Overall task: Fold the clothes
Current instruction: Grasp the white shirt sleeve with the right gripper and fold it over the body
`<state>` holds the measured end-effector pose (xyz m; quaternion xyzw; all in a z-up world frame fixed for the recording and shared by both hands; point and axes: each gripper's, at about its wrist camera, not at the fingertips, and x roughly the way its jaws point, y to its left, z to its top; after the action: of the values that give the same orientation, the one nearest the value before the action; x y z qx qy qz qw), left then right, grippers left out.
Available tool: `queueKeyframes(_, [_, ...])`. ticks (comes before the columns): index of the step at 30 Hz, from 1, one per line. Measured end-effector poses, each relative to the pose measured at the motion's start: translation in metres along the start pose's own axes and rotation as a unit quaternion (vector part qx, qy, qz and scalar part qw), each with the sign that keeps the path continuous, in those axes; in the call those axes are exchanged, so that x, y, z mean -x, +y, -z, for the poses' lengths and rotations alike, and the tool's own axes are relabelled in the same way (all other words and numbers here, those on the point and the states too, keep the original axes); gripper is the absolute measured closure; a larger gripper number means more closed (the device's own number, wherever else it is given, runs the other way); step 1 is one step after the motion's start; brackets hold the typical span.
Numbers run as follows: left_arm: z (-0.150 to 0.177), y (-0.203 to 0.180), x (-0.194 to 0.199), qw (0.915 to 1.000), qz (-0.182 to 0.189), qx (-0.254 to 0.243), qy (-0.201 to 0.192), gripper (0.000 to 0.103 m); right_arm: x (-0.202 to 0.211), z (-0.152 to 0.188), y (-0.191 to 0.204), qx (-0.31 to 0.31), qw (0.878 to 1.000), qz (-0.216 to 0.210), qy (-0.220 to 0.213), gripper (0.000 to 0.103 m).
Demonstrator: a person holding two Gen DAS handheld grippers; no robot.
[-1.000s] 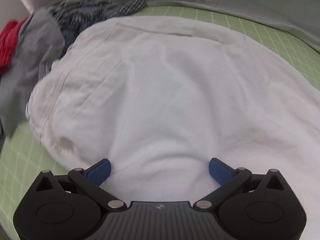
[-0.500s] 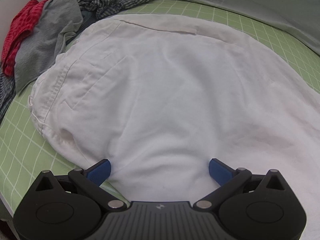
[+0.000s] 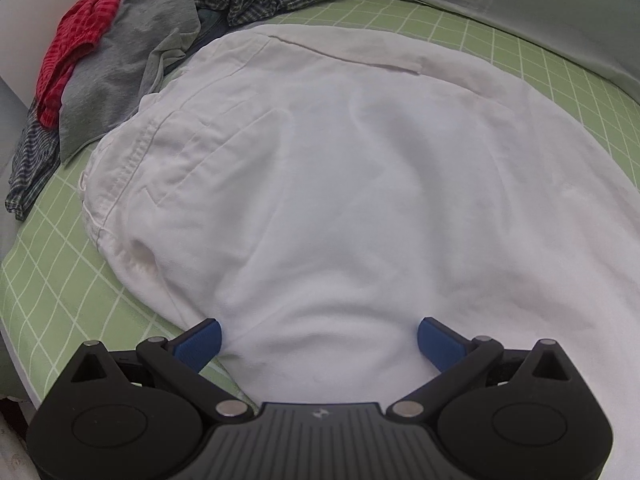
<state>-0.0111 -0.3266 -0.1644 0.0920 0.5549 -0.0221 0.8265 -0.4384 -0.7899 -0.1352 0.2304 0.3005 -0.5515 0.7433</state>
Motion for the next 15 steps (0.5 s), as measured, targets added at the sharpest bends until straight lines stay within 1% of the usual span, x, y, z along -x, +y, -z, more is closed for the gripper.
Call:
queueKeyframes(2, [-0.001, 0.000, 0.001, 1.0000, -0.004, 0.000, 0.007, 0.000, -0.013, -0.005, 0.015, 0.008, 0.999, -0.044, 0.001, 0.008])
queueKeyframes(3, [-0.002, 0.000, 0.001, 0.9999, -0.007, 0.001, 0.011, 0.000, -0.021, -0.008, 0.025, 0.009, 0.998, -0.055, 0.002, 0.007])
queueKeyframes(6, [-0.005, -0.003, 0.001, 0.9996, -0.019, -0.002, 0.020, 0.000, -0.043, -0.014, 0.047, 0.004, 0.998, -0.064, 0.010, 0.006])
queueKeyframes(11, [-0.005, -0.012, 0.005, 0.9987, -0.044, -0.023, 0.016, 0.000, -0.072, -0.022, 0.068, -0.019, 0.996, -0.076, 0.032, 0.006])
queueKeyframes(13, [-0.003, -0.016, 0.007, 0.9980, -0.054, -0.031, 0.012, 0.000, -0.081, -0.026, 0.070, -0.032, 0.995, -0.080, 0.039, 0.015])
queueKeyframes(14, [-0.003, -0.018, 0.007, 0.9976, -0.059, -0.035, 0.010, 0.000, -0.084, -0.027, 0.069, -0.039, 0.995, -0.085, 0.043, 0.027])
queueKeyframes(15, [-0.002, -0.020, 0.008, 0.9972, -0.063, -0.039, 0.008, 0.000, -0.088, -0.029, 0.068, -0.043, 0.994, -0.090, 0.048, 0.048])
